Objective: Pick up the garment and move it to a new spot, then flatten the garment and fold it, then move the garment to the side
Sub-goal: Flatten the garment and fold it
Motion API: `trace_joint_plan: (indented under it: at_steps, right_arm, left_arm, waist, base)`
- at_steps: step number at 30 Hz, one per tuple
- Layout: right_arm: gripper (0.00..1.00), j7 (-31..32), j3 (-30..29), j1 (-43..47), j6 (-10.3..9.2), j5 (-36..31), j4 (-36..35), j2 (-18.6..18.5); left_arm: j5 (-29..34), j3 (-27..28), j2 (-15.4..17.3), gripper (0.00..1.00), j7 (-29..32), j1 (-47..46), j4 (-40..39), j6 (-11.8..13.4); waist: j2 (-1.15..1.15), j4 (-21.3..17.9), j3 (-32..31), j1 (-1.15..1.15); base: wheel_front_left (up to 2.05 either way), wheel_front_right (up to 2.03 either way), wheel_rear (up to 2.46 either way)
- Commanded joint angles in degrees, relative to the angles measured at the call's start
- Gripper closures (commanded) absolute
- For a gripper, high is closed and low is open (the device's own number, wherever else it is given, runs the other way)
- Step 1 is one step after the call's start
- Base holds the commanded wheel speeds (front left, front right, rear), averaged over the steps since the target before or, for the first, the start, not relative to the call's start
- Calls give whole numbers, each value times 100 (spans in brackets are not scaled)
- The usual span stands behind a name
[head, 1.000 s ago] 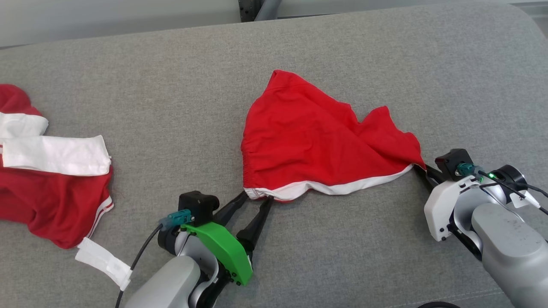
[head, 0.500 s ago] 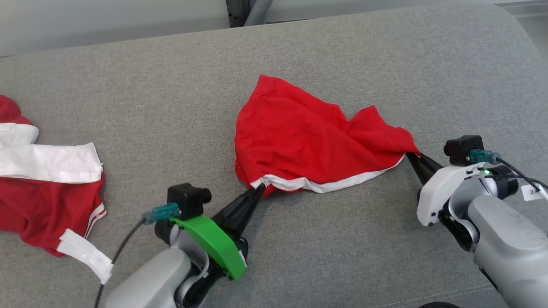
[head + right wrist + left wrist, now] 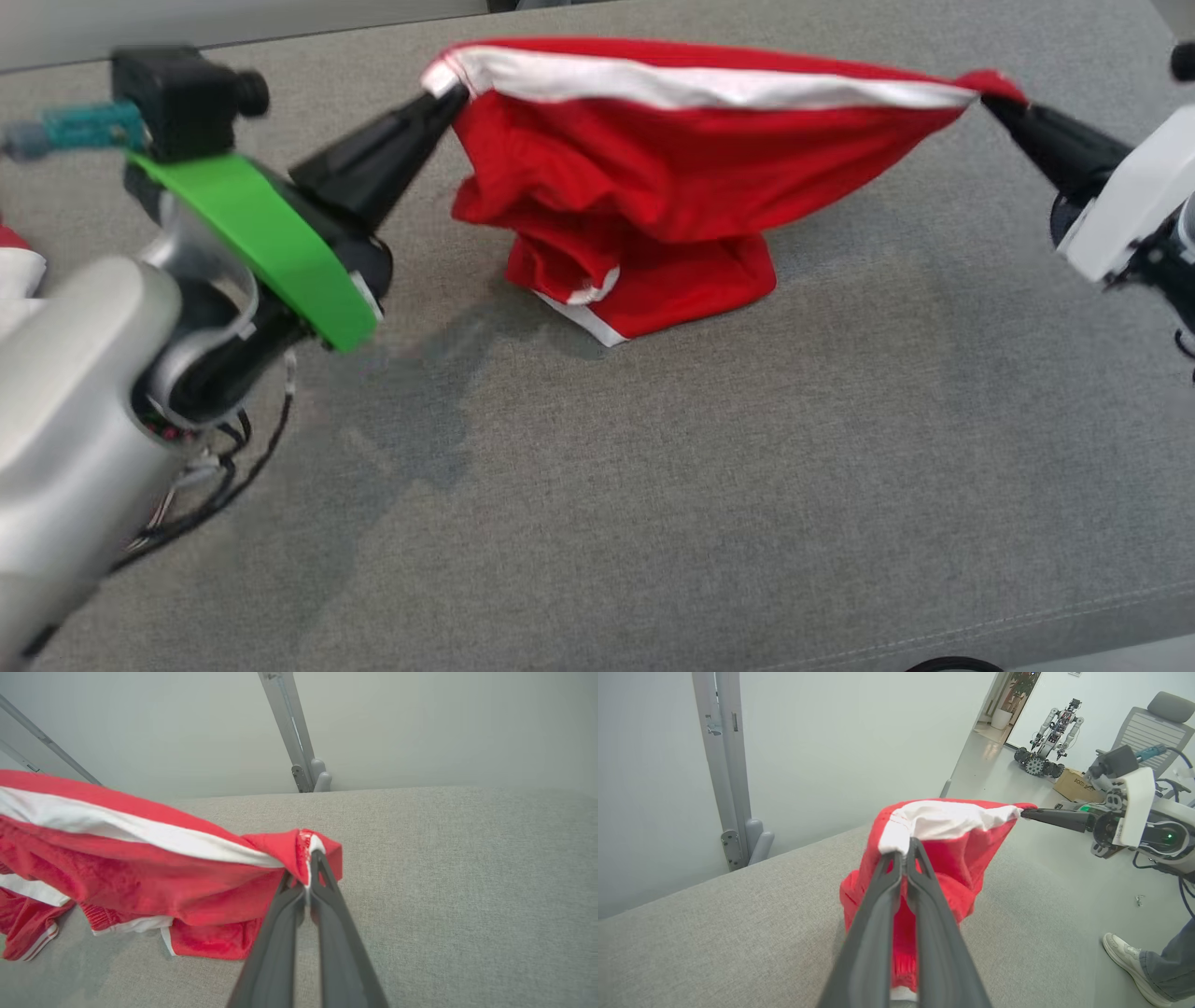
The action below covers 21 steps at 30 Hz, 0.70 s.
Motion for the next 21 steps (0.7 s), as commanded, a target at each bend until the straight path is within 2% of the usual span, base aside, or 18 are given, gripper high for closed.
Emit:
trace_joint_plan:
  at_steps: [1,3,5,7,10,15,18,21]
  right_arm:
    - [100,168,-155,-194,-7,34,-123,29]
    - [100,365,-432,-521,-7,45,-189,201]
    - [100,321,-765,-984,-8,-209,-64,469]
    - [100,211,-1026,-1449,-5,-515,200,943]
    - [100,-232,-1489,-2289,-5,-1256,835,1771]
    - [100,-1260,-2452,-3675,-4,-2327,1997,3072]
    - [100,-2031,-2991,-4509,-8,-2717,2490,3371]
    - [100,-2659,-3261,-5053,-10,-2958,2961,3464]
  left_arm:
    - [-138,92,77,100,154,-279,-39,1]
    - [-110,224,191,100,389,-715,35,7]
    - [-97,353,199,100,547,-1161,231,37]
    - [-36,471,128,100,633,-1616,534,54]
    - [268,615,-27,100,440,-2315,1127,93]
    - [869,778,-428,100,-262,-3373,2212,155]
    - [1298,791,-596,100,-786,-4016,2811,173]
    - [1673,759,-731,100,-1389,-4434,3326,138]
  waist:
    - [0,-14,237,0]
    - [0,-45,443,0]
    - [0,-76,674,0]
    - [0,-110,892,0]
    - [0,-175,1154,0]
    - [0,-223,1601,0]
    - [0,-267,1860,0]
    - [0,-339,2102,0]
  base:
    - [0,0,0]
    - [0,0,0]
    - [0,0,0]
    - [0,0,0]
    - [0,0,0]
    - [0,0,0]
    - [0,0,0]
    - [0,0,0]
